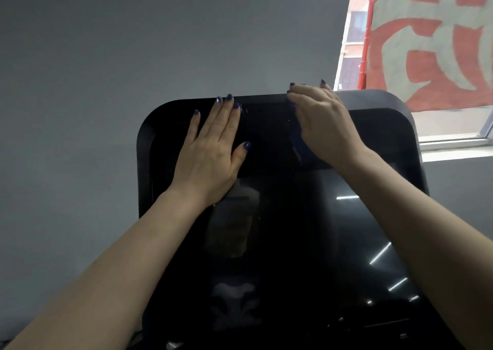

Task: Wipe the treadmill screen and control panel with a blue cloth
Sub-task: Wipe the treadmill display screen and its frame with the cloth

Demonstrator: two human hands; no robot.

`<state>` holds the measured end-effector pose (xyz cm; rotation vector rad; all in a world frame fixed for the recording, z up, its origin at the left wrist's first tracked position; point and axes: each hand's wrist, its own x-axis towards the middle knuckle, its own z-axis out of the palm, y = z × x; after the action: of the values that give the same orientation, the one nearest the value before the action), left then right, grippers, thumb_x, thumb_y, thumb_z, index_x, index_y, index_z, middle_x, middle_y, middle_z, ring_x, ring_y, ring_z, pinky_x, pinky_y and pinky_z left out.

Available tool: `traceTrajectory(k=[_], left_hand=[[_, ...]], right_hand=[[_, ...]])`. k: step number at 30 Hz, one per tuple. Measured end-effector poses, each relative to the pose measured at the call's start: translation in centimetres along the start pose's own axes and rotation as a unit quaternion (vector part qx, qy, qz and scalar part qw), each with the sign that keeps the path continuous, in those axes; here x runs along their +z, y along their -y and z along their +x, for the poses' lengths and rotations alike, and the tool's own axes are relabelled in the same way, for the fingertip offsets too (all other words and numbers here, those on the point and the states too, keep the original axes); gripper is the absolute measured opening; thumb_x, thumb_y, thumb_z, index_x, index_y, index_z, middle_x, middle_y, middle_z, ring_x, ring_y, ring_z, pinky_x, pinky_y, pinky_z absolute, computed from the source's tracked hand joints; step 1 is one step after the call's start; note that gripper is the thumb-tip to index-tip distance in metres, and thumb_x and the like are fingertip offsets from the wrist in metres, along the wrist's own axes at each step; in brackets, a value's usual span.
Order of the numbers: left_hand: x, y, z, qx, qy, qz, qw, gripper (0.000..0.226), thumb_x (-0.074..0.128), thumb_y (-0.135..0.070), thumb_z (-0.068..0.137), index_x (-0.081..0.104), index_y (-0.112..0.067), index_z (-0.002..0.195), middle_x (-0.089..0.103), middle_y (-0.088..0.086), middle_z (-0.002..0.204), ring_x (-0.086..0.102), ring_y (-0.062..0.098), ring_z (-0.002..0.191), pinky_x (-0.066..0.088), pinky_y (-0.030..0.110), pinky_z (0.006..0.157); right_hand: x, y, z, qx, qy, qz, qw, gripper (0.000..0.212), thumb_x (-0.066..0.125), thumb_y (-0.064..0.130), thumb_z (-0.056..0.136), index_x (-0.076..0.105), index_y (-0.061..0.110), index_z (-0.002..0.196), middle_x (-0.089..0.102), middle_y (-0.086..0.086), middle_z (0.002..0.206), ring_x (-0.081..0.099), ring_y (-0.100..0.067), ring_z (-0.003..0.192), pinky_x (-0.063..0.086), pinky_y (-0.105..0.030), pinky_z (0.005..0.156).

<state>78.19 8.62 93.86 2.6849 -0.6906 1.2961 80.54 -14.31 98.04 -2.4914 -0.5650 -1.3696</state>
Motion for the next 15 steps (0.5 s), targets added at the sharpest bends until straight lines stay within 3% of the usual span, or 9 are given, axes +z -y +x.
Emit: traceTrajectory(k=[7,12,15], left_hand=[[0.8,-0.3,0.1,-0.011,0.0,0.04,0.999,0.066,0.026,-0.043,0.103,0.022,-0.004,0.156,0.026,0.012,0.163,0.018,0.023,0.153,0.004,0.045,0.124],[0.2,-2.0,0.4,-0.024,0.007,0.043,0.999,0.067,0.026,-0.043,0.103,0.014,-0.006,0.158,0.012,0.01,0.167,0.005,0.02,0.155,-0.006,0.042,0.124],[0.3,-4.4,1.9,0.011,0.007,0.051,0.999,0.067,0.024,-0.044,0.103,0.016,-0.006,0.158,0.011,0.01,0.167,0.005,0.02,0.155,-0.005,0.043,0.124]], right_hand=[[-0.3,-1.9,-0.1,-0.069,0.009,0.005,0.998,0.033,0.045,0.009,0.094,0.07,0.002,0.115,0.066,-0.013,0.125,0.062,-0.038,0.111,0.039,-0.049,0.111],[-0.4,-2.9,-0.4,-0.065,-0.025,-0.005,0.998,0.026,0.052,-0.002,0.088,0.072,0.0,0.105,0.069,-0.015,0.114,0.064,-0.039,0.1,0.039,-0.049,0.11],[-0.5,-3.6,0.2,-0.096,0.021,0.006,0.995,0.03,0.049,0.003,0.09,0.071,0.001,0.11,0.068,-0.015,0.119,0.063,-0.038,0.105,0.04,-0.047,0.111]])
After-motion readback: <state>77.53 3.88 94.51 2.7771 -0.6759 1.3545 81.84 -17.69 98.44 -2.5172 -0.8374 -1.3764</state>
